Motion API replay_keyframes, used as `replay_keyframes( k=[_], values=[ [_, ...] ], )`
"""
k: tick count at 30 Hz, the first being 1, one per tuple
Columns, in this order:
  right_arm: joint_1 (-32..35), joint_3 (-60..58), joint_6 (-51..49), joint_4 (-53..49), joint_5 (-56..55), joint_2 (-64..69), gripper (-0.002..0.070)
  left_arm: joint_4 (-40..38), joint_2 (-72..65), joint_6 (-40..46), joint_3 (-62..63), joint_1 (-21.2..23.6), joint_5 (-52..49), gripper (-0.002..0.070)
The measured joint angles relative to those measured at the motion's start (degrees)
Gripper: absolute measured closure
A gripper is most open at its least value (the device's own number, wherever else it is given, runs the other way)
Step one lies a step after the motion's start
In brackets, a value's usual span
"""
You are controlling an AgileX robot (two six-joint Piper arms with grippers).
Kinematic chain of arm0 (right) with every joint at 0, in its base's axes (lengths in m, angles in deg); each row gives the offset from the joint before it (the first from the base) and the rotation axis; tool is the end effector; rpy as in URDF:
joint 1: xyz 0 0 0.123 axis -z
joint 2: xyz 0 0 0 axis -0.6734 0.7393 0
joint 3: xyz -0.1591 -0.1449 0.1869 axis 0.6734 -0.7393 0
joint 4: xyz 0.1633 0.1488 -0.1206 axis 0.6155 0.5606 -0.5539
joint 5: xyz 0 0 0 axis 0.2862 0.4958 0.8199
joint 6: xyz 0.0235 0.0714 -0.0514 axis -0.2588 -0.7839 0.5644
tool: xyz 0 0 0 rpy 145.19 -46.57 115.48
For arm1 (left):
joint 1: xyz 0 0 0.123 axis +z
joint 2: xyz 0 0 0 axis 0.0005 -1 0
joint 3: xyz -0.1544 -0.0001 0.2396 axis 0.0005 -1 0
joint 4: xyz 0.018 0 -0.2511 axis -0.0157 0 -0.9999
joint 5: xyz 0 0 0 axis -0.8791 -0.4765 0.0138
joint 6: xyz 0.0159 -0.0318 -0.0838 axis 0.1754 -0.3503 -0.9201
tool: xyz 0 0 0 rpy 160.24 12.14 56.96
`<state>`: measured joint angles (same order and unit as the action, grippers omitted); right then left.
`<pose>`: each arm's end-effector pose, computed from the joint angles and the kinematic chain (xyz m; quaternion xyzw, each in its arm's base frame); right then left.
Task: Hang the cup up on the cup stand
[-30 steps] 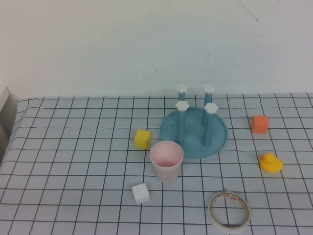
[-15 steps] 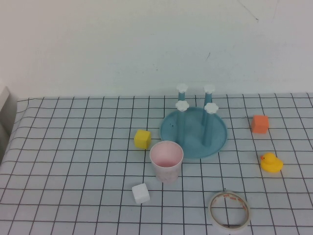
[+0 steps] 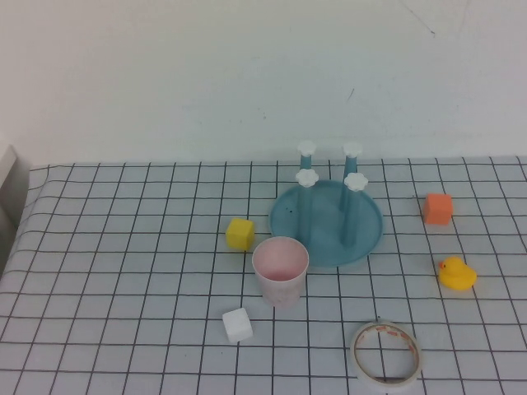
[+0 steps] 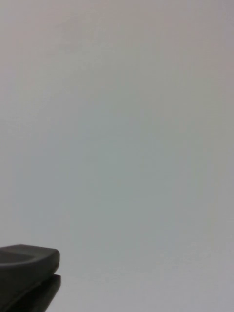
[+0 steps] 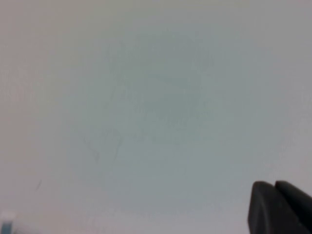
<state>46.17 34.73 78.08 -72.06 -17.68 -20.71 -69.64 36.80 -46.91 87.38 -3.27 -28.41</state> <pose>0.0451 -0.0015 0.3591 -0.0667 0.6034 -0.1271 0.7844 0.0105 -0.0018 0.4215 0.0401 0.5105 0.0070 0.8589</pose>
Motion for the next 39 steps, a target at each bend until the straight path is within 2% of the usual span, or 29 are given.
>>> replay_keyframes(
  k=[8, 13, 17, 22, 24, 27, 29, 30, 33, 37, 39],
  values=[
    [0.0, 8.79, 0.37, 4.25, 21.77, 20.19, 0.0678, -0.54, -18.51, 0.35, 3.12, 0.0, -25.81, 0.0676],
    [0.0, 12.06, 7.97, 11.98, 37.24, 32.82, 0.0678, -5.15, -29.35, 1.62, 2.7, 0.0, -36.31, 0.0676],
    [0.0, 12.69, 18.0, 21.88, 41.45, 41.55, 0.0678, -9.02, -33.85, 5.23, 2.7, 0.0, -37.43, 0.0676],
    [-2.75, 12.69, 29.24, 36.97, 40.32, 52.48, 0.0678, -11.48, -35.14, 6.68, 2.58, 0.0, -33.59, 0.0676],
    [-7.21, 12.96, 33.14, 43.62, 37.53, 56.08, 0.0678, -12.11, -35.14, 6.81, 1.47, -0.15, -30.78, 0.0676],
    [-17.53, 15.2, 37.42, 48.66, 30.93, 60.8, 0.0678, -12.53, -35.14, 6.93, -0.98, -1.37, -26.89, 0.0676],
    [-24.25, 18.36, 38.14, 48.39, 27.12, 64.35, 0.0678, -12.77, -35.14, 7.04, -2.38, -1.95, -26.2, 0.0676],
    [-30.32, 22.2, 38.15, 46.14, 24.36, 68.36, 0.0678, -12.77, -35.14, 7.32, -2.99, -2.19, -25.97, 0.0676],
    [-37.8, 29.42, 35.56, 40.94, 22.66, 75.44, 0.0675, -11.45, -35.14, 8.29, -3.01, -2.22, -25.5, 0.0676],
    [-41.69, 40.41, 25.07, 29.36, 23.86, 84.01, 0.0603, -11.36, -35.14, 8.43, -3.01, -2.22, -25.5, 0.0676],
    [-42.0, 45.82, 17.89, 22.86, 25.71, 88.01, 0.0524, -11.7, -35.14, 8.52, -3.01, -2.22, -25.5, 0.0676]
  ],
)
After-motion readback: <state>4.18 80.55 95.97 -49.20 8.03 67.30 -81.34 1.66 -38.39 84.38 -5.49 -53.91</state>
